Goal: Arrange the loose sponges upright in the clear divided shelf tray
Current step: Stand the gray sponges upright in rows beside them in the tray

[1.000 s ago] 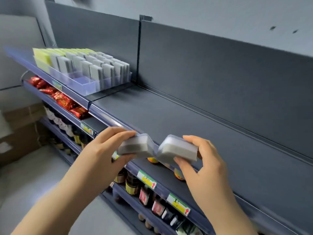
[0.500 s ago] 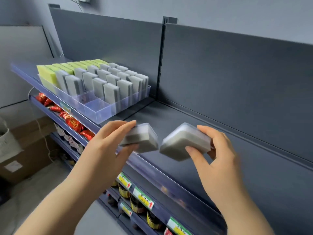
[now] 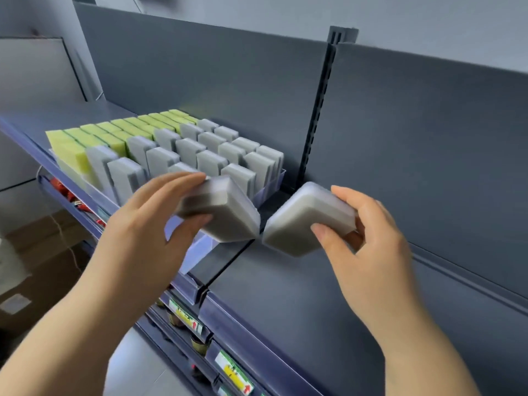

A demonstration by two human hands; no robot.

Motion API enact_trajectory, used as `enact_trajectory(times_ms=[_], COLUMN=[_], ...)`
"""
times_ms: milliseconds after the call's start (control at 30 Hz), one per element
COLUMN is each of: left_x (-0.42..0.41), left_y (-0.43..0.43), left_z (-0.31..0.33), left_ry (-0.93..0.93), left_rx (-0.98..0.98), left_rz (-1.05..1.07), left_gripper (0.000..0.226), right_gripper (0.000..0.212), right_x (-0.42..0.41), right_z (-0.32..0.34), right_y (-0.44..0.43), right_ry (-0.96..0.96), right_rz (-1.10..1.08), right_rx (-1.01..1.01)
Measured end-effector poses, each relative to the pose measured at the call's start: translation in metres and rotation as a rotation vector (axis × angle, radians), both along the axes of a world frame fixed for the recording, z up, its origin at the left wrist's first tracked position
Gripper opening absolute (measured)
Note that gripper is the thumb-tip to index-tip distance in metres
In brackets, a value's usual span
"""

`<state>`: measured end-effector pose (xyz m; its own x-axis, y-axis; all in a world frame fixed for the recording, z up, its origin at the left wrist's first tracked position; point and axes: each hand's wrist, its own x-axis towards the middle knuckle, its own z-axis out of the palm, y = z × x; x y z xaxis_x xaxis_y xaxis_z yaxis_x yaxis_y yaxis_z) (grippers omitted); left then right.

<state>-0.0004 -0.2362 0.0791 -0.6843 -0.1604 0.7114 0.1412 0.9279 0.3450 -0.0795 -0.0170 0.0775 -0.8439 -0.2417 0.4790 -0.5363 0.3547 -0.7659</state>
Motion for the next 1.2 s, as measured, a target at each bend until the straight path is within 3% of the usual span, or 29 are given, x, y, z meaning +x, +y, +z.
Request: enact_trajectory(times_ms=[167, 533, 700, 1100, 1200], left_x=[-0.015, -0.057, -0.068, -0.087, -0.087], left_y=[-0.064, -0.182, -0.201, -0.202, -0.203], left_z=[0.006, 0.012, 0.002, -0.022, -0.027], left_ry=[0.047, -0.065, -0.165, -0.101, -0.103], left_rx=[0.003, -0.142, -0.230, -0.467, -0.460], left_rz=[-0.025, -0.361, -0.459, -0.565, -0.583], left_gripper=[0.043, 0.046, 0.042, 0.035, 0.047], right_gripper=[0.037, 0.042, 0.044, 0.036, 0.041], right_x=[0.000, 0.037, 0.052, 0.061, 0.063], right_z=[-0.001, 0.000, -0.011, -0.011, -0.008], right_y=[-0.053, -0.151, -0.177, -0.196, -0.199], right_ry=[0.020, -0.080, -0.094, -0.070, -0.070], right_rz=[-0.050, -0.282, -0.377, -0.509, -0.518], right_rx=[-0.026, -0.118, -0.089, -0.038, -0.029])
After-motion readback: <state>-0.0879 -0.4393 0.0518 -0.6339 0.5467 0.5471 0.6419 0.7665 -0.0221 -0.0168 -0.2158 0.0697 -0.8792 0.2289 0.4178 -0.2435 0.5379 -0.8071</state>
